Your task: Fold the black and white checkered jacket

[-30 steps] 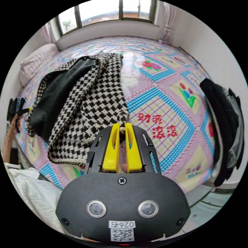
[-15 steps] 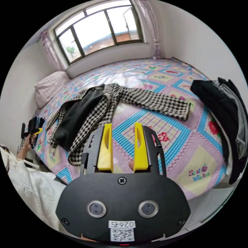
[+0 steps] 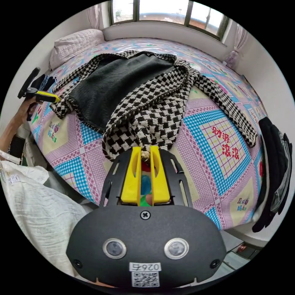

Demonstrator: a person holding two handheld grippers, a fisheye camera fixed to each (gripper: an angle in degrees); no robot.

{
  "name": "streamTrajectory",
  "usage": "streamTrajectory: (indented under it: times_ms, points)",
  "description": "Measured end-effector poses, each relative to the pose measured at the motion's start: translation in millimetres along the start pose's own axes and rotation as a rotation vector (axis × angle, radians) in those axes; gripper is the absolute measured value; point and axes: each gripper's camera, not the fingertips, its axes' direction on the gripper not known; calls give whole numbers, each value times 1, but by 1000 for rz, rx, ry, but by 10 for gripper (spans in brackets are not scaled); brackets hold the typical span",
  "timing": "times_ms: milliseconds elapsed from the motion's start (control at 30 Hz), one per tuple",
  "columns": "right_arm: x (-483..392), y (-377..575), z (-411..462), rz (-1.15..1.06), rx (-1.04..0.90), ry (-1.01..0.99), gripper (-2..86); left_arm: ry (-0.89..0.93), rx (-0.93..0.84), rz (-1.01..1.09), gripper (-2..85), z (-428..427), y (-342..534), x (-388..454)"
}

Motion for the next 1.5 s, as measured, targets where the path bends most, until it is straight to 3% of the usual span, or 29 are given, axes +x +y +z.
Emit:
streamTrajectory:
  times_ms: [133,267,400,500,600,700,800,867,1133,1200,1300,1400,1500]
  points:
    - [52,48,-28,109,-32,-24,5,152,29,-105,0,-25,67,-48]
    - [92,111,-43,224,-13,-257,33,386,72,-228,1,-22,135,-94]
    - [112,165,-58,376,116,-391,72,601,386,-376,1,-37,214,-137]
    - [118,206,-75,480,289,-497,80,549,639,-390,-8,-63,250,-144]
    - [110,234,-101,504,450,-471,51,521,761,-259,-9,-92,248,-131]
    - [96,256,-144,491,617,-415,12,622,917,-17,-10,-124,231,-106]
    - [75,296,-217,499,971,-308,-6,803,1157,259,-10,-156,220,-76]
    - [47,331,-274,437,1244,-160,-8,905,1297,411,-10,-172,216,-57]
    - [-40,397,-358,146,1638,459,-8,1133,1751,830,-9,-206,213,27]
    - [-40,408,-359,152,1721,492,-7,1156,1776,913,-8,-208,210,46]
    - [-16,418,-357,98,1784,325,-11,1125,1804,1041,-2,-206,202,82]
    - [15,394,-353,22,1561,191,-10,1081,1655,1099,41,-201,172,121]
    - [38,364,-330,54,1452,222,-9,853,1419,1059,35,-183,118,163]
